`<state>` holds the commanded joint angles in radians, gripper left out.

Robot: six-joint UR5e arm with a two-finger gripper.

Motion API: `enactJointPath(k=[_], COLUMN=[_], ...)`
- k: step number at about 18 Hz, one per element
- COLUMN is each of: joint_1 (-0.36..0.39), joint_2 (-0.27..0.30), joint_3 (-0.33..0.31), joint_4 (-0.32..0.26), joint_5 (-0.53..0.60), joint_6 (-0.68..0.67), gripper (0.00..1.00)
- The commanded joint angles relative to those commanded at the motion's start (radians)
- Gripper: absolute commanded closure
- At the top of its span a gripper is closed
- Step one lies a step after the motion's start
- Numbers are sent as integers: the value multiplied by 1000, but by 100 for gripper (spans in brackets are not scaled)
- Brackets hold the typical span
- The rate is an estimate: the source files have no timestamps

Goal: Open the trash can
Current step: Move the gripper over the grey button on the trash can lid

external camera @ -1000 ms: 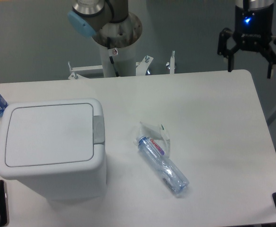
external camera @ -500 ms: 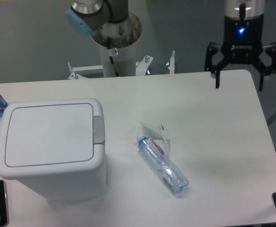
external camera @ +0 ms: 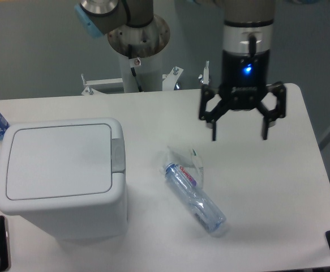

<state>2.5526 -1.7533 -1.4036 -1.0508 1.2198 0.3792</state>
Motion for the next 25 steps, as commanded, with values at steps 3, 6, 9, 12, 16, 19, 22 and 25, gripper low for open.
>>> enactJointPath(k=[3,6,9,12,16,19,22,25], joint_1=[-20,-57,-86,-98,-117,-126,-129,-135], joint_2=[-3,1,15,29,35,35,35,35], joint_3=[-14,-47,-75,-113,-117,-117,-120,-126], joint_4=[-2,-2,-9,-5,-5,-6,-6,-5], joint_5=[-42,-42,-34,-32,-34,-36,-34,-37], joint_6=[-57,-69,-94,-100,-100,-102,-102,-102], gripper=[0,0,0,0,0,0,0,0])
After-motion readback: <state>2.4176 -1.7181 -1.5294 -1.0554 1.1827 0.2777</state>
